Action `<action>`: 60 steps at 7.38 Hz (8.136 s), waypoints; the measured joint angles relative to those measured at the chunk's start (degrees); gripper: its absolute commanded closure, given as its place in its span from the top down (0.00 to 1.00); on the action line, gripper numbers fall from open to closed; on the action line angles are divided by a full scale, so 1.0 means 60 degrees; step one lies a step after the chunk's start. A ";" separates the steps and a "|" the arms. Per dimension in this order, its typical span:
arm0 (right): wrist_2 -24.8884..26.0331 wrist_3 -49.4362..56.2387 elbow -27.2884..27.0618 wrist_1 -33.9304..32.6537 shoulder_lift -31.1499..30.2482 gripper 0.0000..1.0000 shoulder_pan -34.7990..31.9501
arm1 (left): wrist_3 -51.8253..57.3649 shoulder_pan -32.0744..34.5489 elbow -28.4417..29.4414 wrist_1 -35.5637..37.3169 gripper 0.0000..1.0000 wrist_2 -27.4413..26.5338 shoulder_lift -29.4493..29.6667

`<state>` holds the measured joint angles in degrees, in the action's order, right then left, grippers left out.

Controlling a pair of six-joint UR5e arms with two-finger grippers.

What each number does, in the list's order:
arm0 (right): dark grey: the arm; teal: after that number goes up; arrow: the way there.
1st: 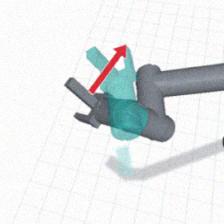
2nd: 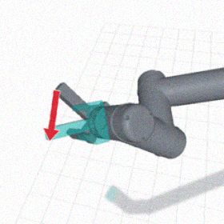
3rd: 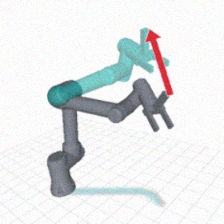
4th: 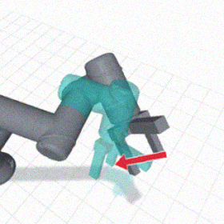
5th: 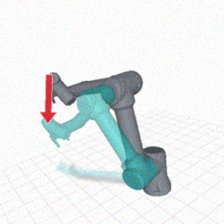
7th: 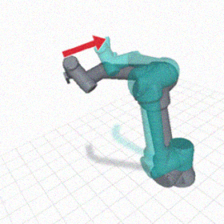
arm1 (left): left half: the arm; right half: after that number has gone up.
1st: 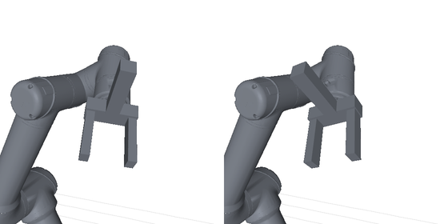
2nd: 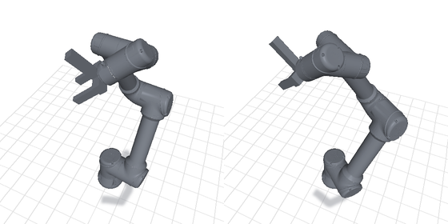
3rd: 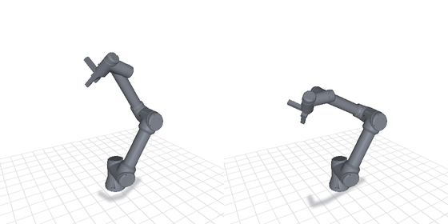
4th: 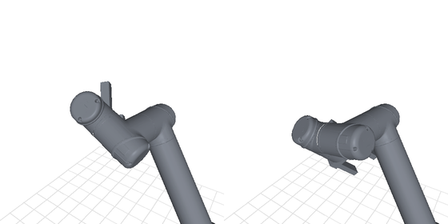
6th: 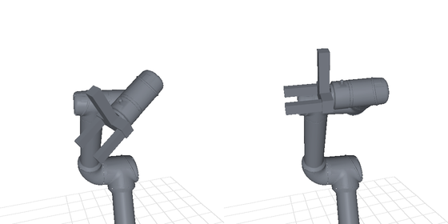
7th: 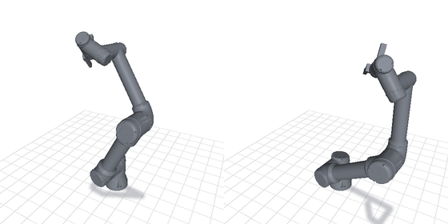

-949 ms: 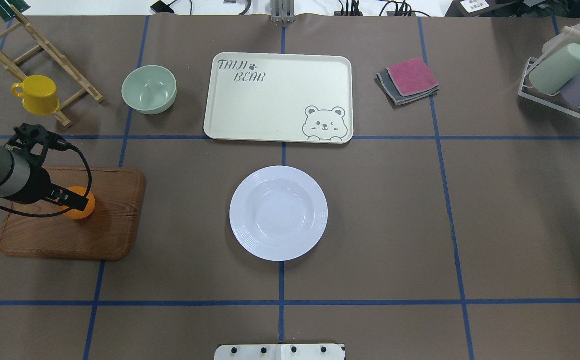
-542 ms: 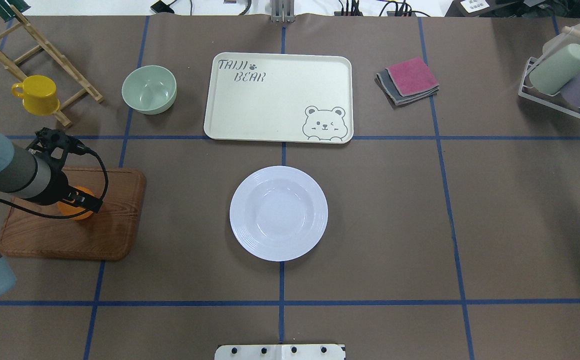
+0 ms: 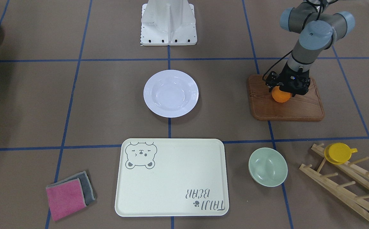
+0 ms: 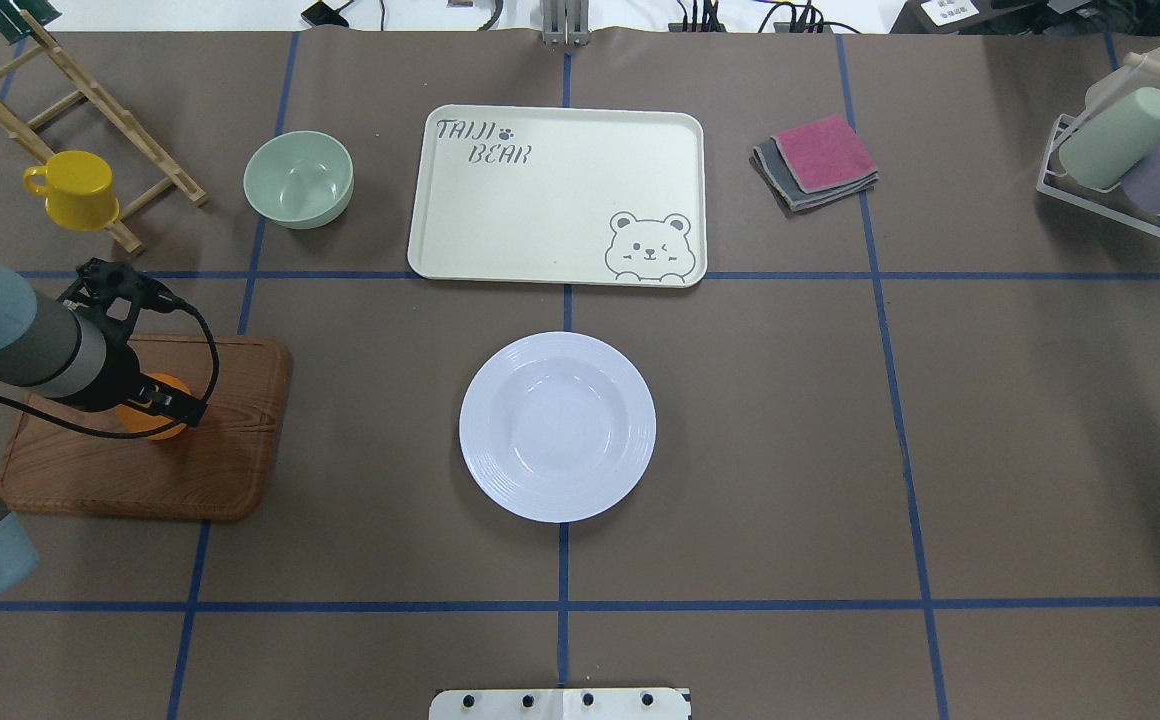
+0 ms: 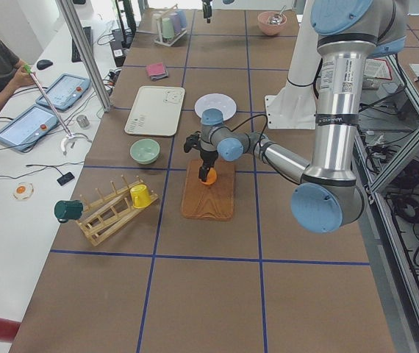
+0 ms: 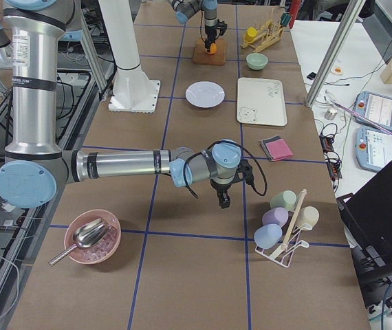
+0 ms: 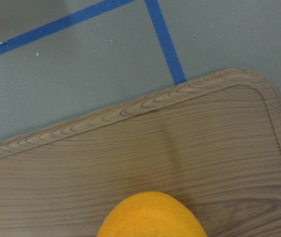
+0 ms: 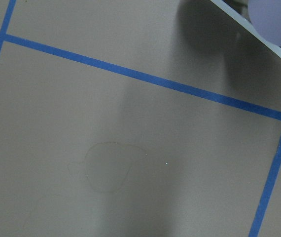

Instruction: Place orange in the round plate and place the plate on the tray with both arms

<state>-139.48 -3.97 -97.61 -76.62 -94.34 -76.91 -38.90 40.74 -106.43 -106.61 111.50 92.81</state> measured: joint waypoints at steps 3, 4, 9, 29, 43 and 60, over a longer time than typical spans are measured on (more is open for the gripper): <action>-0.0009 -0.0011 0.0004 -0.0004 0.0045 1.00 0.0000 | -0.0022 -0.0007 0.0099 0.0009 0.00 0.0041 0.0023; -0.0012 -0.0015 0.0004 -0.0003 0.0085 1.00 0.0005 | -0.0029 -0.0007 0.0094 0.0016 0.00 0.0052 0.0025; 0.0007 -0.0090 -0.0127 0.0018 0.0481 1.00 0.0465 | -0.1626 -0.0384 0.0044 0.2908 0.00 0.1421 0.3574; 0.0025 -0.0854 -0.0310 0.0219 0.1263 0.99 0.1734 | -0.2687 -0.2219 0.3427 0.3562 1.00 -0.0170 0.7862; 0.7757 -1.5859 0.0791 0.9243 0.3327 1.00 0.8546 | 0.0978 0.1167 -0.0828 0.3867 1.00 0.0215 0.2995; 1.0824 -1.7749 0.3135 1.3402 0.3878 0.22 1.0341 | 0.5564 0.3950 0.0301 0.3826 1.00 0.1950 0.2041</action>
<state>-74.54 -110.46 -78.80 3.80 -71.07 -14.86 -5.52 64.44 -104.63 -83.65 123.20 105.06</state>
